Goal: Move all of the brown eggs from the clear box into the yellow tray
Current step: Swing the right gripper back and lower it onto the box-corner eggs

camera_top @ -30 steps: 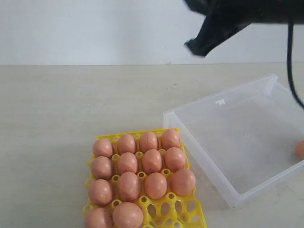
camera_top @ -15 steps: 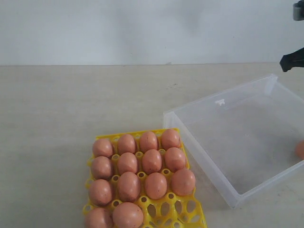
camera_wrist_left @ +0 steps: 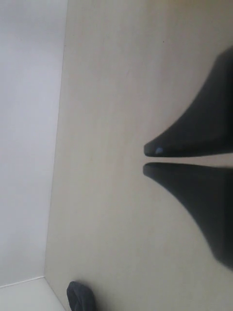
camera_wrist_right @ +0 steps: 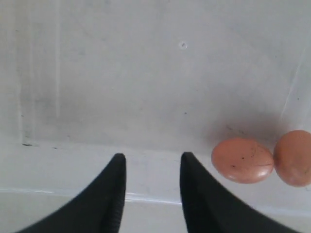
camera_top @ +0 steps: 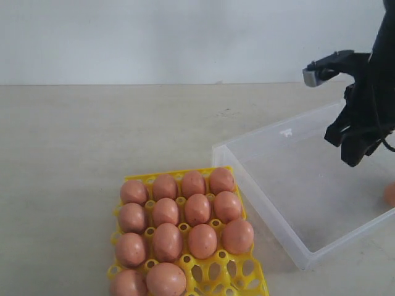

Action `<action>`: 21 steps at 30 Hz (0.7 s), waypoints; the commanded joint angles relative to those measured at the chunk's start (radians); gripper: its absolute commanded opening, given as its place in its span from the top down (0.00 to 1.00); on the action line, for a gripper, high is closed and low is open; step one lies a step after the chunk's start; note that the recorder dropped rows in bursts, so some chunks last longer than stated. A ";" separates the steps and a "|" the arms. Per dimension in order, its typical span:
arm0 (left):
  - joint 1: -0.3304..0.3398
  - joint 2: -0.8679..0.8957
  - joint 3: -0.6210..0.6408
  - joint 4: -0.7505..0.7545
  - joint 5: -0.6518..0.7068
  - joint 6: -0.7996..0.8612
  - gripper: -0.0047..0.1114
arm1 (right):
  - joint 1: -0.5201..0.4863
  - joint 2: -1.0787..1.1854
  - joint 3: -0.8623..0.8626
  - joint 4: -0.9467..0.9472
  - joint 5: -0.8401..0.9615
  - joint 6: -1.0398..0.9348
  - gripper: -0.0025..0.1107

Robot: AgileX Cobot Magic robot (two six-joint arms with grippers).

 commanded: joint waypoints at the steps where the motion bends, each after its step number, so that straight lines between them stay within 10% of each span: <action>1: -0.003 -0.003 0.004 0.000 -0.004 0.004 0.92 | 0.001 0.059 -0.011 -0.089 0.013 -0.093 0.59; 21: -0.003 -0.003 0.004 0.000 -0.004 0.004 0.92 | -0.001 0.097 -0.011 -0.276 -0.232 -0.502 0.60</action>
